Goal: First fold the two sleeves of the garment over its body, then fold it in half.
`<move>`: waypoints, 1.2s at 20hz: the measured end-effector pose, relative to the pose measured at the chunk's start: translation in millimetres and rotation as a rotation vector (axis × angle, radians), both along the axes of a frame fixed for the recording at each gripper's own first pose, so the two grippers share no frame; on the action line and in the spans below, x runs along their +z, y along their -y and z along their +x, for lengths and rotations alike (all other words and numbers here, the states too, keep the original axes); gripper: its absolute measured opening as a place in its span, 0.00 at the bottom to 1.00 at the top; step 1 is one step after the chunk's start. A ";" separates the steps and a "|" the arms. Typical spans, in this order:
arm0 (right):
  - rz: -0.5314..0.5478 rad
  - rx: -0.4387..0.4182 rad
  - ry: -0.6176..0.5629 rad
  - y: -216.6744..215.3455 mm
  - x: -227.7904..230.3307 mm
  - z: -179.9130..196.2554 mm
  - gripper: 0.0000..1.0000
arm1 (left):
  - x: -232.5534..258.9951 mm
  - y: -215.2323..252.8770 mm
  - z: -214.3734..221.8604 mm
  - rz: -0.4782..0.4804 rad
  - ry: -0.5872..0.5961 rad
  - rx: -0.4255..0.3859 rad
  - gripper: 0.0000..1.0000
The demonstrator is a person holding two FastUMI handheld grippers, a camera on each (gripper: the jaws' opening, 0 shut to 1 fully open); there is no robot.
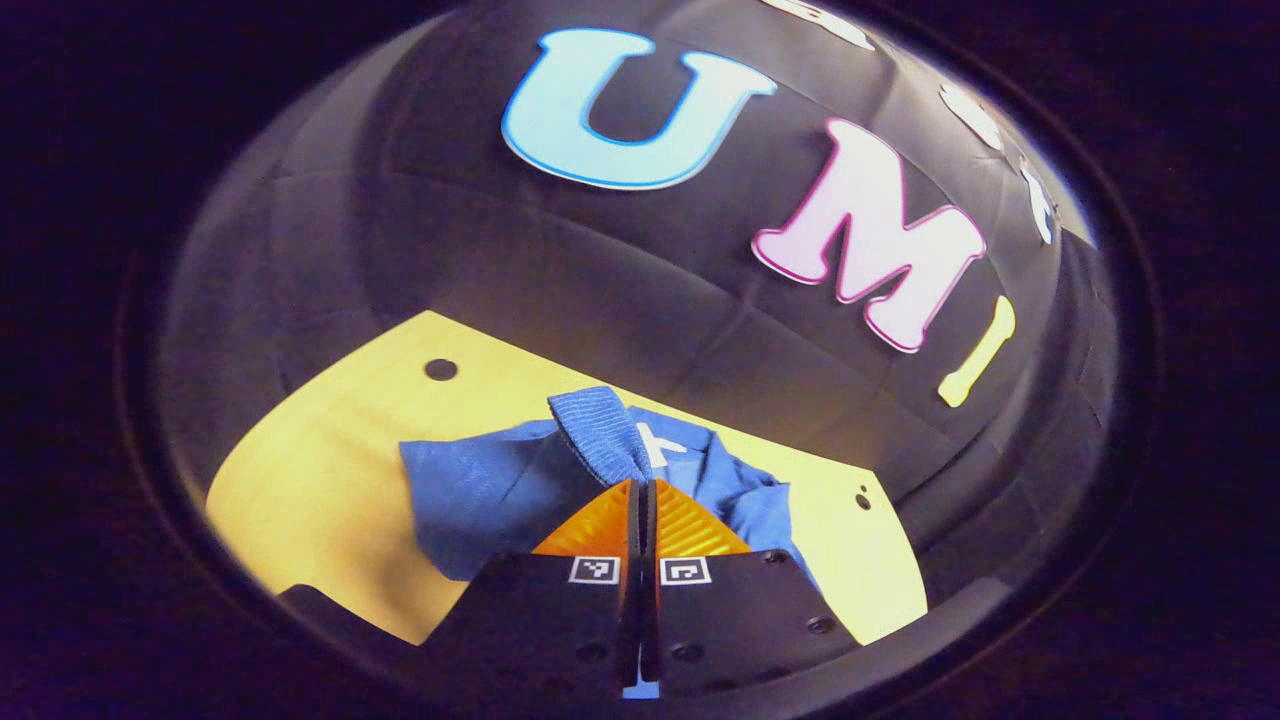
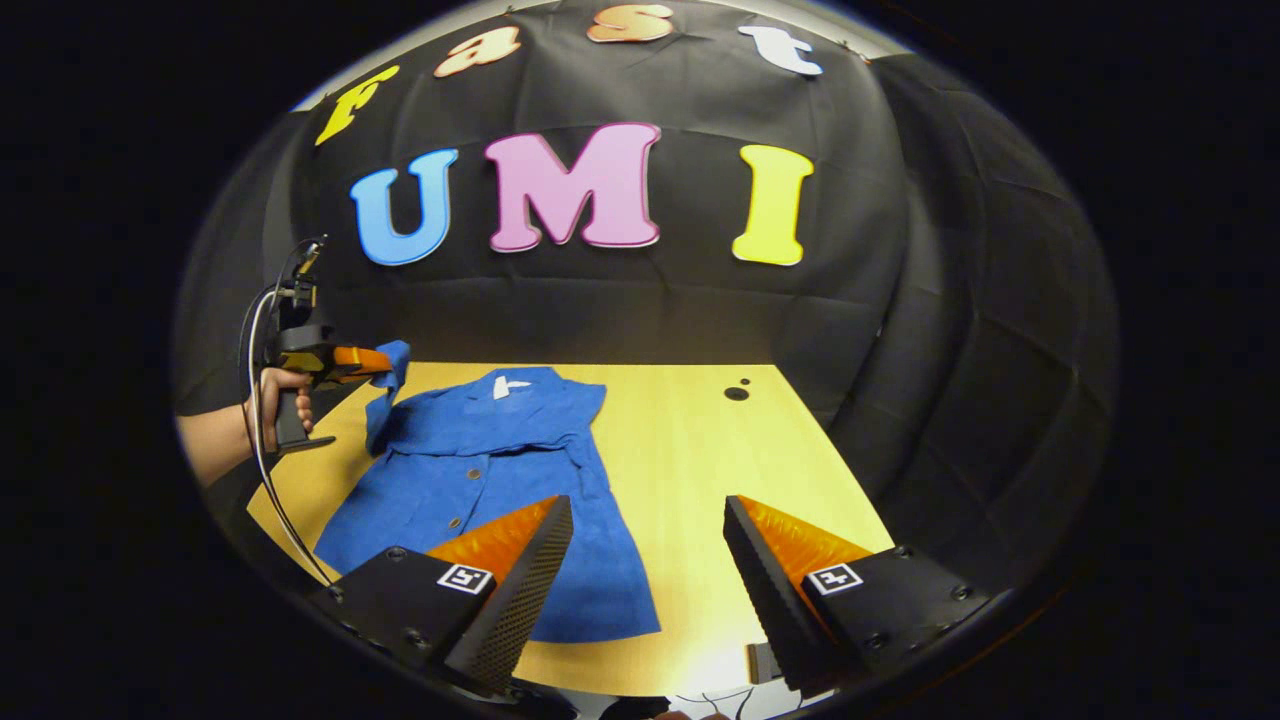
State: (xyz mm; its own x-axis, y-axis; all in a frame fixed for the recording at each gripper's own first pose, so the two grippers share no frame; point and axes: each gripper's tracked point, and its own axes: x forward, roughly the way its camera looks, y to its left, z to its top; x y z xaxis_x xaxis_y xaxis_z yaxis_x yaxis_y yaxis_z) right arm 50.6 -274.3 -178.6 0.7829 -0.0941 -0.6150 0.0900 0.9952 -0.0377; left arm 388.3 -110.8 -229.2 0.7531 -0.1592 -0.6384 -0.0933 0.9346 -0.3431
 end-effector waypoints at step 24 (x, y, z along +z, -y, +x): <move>0.107 -0.003 -0.261 -9.1 -104.4 -17.1 0.97 | -65.6 -32.1 -259.7 0.238 -0.358 -0.209 0.85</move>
